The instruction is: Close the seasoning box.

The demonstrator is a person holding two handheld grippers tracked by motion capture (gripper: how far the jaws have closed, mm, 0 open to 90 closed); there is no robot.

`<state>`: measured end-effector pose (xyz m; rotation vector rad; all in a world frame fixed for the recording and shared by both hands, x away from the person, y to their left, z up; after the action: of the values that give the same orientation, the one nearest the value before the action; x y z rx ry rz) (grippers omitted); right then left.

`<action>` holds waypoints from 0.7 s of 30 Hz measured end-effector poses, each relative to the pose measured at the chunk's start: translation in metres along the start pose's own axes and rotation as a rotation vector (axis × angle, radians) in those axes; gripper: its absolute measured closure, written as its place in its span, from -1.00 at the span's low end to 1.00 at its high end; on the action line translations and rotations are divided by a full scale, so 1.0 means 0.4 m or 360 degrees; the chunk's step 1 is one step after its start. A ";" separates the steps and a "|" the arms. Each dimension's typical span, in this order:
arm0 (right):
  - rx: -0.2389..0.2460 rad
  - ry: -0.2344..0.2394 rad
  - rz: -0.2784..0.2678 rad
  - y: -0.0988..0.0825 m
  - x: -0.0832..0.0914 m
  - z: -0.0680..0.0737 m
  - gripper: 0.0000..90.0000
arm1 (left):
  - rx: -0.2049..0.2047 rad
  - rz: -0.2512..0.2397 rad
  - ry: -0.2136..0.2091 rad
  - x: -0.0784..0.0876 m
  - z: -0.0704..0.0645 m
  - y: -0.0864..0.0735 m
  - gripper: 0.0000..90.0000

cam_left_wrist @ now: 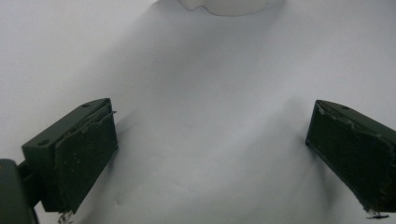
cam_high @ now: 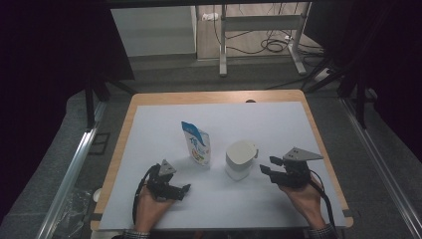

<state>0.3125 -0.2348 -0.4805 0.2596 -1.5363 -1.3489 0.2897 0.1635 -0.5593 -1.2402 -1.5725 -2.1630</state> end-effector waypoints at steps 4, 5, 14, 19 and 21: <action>0.0010 0.0090 0.0040 -0.022 -0.032 0.016 0.56 | 0.0000 0.0000 0.0000 0.000 0.000 0.000 -0.96; 0.0014 0.0116 0.0046 -0.025 -0.041 0.021 0.63 | 0.0000 0.0000 0.0000 0.000 0.000 0.000 -0.96; 0.0055 0.0301 0.0115 -0.042 -0.120 0.059 0.98 | 0.0001 -0.0001 0.0000 0.000 0.000 0.000 -0.96; 0.0085 0.0333 0.0160 -0.043 -0.150 0.073 0.98 | 0.0001 -0.0001 0.0000 0.000 0.000 0.000 -0.96; 0.0112 0.0328 0.0166 -0.043 -0.156 0.078 0.98 | 0.0001 -0.0001 0.0000 0.000 0.000 0.000 -0.96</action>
<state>0.3082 -0.1773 -0.5233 0.3471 -1.4063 -1.1513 0.2898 0.1635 -0.5594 -1.2398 -1.5737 -2.1624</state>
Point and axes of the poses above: each handheld gripper's, and its own axes: x roughly backward along the jaws, y roughly out of its top, z roughly to its left, the point moved 1 cm from there along -x, roughly forward along the jaws, and after that the axes turned 10 degrees about y, right-handed, at the moved point
